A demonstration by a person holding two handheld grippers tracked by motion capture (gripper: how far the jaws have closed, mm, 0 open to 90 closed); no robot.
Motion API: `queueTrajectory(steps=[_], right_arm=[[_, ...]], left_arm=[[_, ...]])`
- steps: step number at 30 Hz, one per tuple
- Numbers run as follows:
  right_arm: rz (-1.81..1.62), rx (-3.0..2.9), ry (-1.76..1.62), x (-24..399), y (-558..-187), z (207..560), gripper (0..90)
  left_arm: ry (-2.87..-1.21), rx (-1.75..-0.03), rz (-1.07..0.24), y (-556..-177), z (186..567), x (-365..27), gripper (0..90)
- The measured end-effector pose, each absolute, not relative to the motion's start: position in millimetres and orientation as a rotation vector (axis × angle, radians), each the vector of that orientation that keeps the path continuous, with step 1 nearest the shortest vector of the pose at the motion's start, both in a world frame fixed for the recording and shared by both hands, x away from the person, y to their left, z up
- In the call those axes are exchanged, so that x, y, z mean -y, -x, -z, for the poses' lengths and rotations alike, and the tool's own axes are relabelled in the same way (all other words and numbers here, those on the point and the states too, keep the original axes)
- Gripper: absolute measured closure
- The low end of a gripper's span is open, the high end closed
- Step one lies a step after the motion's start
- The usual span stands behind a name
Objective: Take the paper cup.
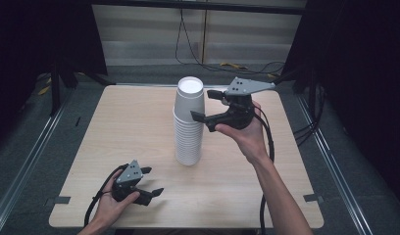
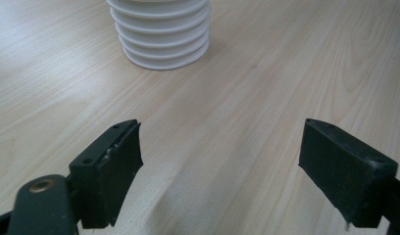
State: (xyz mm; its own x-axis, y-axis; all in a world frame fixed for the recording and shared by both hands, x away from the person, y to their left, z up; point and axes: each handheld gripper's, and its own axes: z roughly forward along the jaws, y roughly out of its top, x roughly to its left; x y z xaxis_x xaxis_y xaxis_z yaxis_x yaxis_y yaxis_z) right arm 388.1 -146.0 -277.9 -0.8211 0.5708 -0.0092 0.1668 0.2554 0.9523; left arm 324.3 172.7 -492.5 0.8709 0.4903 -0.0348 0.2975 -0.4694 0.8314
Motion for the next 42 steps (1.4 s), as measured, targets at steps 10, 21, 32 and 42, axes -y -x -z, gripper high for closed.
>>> queueTrajectory(steps=[10, 21, 32, 42], right_arm=[[-1.568, -2.219, -0.698, 136.8, -407.7, 271.3, 13.8], [-1.548, -2.271, -0.679, 120.9, -421.7, 271.8, 13.4], [-1.541, -2.28, -0.674, 117.1, -426.2, 273.1, 13.8], [-1.531, -2.283, -0.677, 114.6, -428.9, 270.2, 18.9]], left_arm=[[-2.097, -0.57, -0.26, -324.5, 492.2, -173.2, 15.9], [-2.081, -0.568, -0.258, -322.7, 492.1, -171.5, 15.9], [-2.104, -0.555, -0.257, -323.1, 491.9, -171.5, 15.9], [-2.112, -0.547, -0.245, -322.8, 492.7, -169.8, 16.2]])
